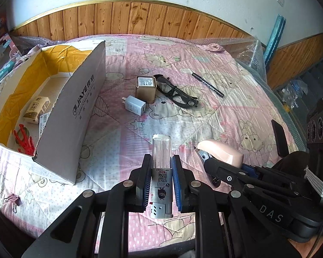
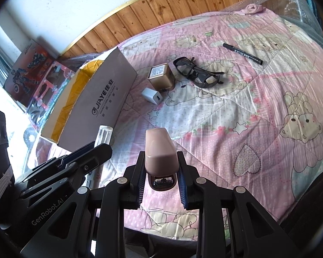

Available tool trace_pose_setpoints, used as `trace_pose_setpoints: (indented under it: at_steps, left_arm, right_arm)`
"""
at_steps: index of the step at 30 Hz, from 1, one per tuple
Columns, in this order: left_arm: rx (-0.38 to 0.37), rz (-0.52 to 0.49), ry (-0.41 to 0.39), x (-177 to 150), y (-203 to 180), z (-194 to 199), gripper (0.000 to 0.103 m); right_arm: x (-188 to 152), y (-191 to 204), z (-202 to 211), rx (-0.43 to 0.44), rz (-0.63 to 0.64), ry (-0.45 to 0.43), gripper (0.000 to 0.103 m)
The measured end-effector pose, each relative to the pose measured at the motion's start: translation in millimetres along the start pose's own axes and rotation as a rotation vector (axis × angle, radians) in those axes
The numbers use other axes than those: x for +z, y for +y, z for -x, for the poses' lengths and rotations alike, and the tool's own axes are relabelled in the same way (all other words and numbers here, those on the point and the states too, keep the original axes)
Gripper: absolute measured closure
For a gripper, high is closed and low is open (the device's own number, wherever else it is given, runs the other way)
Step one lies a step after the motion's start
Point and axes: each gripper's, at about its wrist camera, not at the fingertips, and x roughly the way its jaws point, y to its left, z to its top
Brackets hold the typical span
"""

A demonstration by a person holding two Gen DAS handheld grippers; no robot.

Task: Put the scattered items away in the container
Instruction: 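Lift the white tube with the left gripper while the right gripper lifts the stapler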

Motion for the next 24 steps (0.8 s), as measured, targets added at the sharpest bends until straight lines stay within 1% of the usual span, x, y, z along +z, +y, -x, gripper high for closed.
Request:
trace_pose_setpoints:
  at_steps: [16, 24]
  left_arm:
    - [-0.027, 0.057, -0.04, 10, 21, 21, 0.084]
    - [-0.036, 0.083, -0.048, 12, 33, 24, 0.084]
  right_arm:
    - [6, 31, 6, 0.017, 0.058, -0.017, 0.075]
    - [11, 43, 2, 0.019, 0.075, -0.012, 0.075]
